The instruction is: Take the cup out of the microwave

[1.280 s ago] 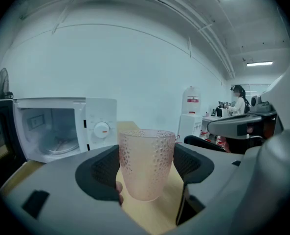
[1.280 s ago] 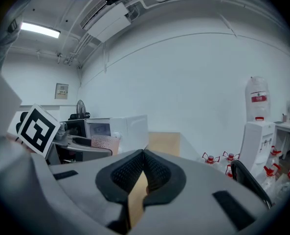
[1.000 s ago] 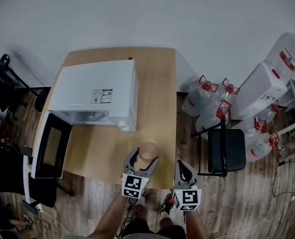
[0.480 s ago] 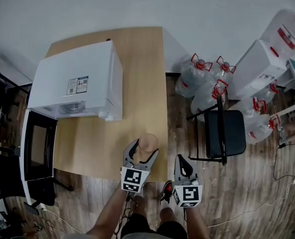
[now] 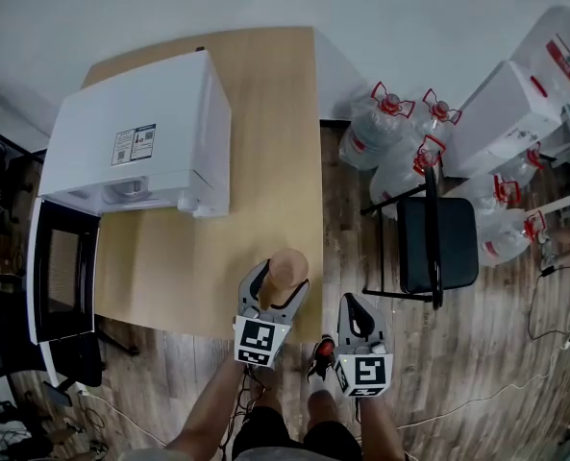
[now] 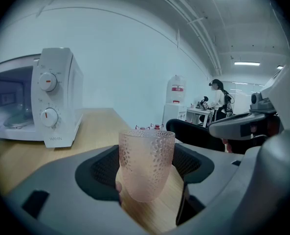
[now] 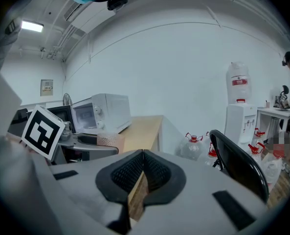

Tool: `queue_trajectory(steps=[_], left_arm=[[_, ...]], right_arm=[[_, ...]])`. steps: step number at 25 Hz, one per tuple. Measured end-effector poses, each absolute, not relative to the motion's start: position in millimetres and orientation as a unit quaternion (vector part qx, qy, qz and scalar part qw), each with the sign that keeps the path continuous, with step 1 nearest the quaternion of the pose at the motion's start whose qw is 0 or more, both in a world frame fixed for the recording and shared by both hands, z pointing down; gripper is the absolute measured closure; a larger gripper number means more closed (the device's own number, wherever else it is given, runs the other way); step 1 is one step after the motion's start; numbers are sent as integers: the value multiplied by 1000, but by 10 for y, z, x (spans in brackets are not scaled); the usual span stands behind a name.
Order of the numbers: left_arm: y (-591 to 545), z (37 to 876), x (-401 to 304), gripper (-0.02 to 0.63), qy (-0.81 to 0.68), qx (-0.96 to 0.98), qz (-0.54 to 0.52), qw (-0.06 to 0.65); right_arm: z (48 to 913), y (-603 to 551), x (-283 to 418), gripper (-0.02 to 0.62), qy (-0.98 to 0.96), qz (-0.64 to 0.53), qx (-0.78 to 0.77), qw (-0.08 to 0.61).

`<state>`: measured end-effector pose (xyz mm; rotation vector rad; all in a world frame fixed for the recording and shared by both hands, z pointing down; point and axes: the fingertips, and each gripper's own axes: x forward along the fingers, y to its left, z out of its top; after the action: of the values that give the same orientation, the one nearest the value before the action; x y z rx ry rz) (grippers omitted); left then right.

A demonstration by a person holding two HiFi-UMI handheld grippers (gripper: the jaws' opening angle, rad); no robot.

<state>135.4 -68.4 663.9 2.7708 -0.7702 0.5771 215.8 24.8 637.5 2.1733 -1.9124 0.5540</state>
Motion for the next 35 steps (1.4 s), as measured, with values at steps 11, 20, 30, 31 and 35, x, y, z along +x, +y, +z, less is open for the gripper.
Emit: queue_trajectory(steps=[11, 20, 30, 31, 35], left_arm=[[-650, 6647, 1322, 245, -278, 938, 182, 97], [-600, 6652, 1233, 245, -286, 936, 174, 108], [-520, 6623, 1194, 244, -290, 934, 176, 109], [-518, 6613, 1188, 245, -291, 934, 176, 109], [-524, 6559, 1170, 244, -296, 934, 169, 107]], right_arm=[[6475, 293, 2076, 577, -650, 195, 727, 101], [6465, 339, 2067, 577, -651, 193, 727, 100], [6399, 416, 2049, 578, -654, 188, 727, 97], [6386, 423, 2053, 577, -654, 187, 727, 97], [6352, 438, 2056, 577, -655, 183, 727, 97]])
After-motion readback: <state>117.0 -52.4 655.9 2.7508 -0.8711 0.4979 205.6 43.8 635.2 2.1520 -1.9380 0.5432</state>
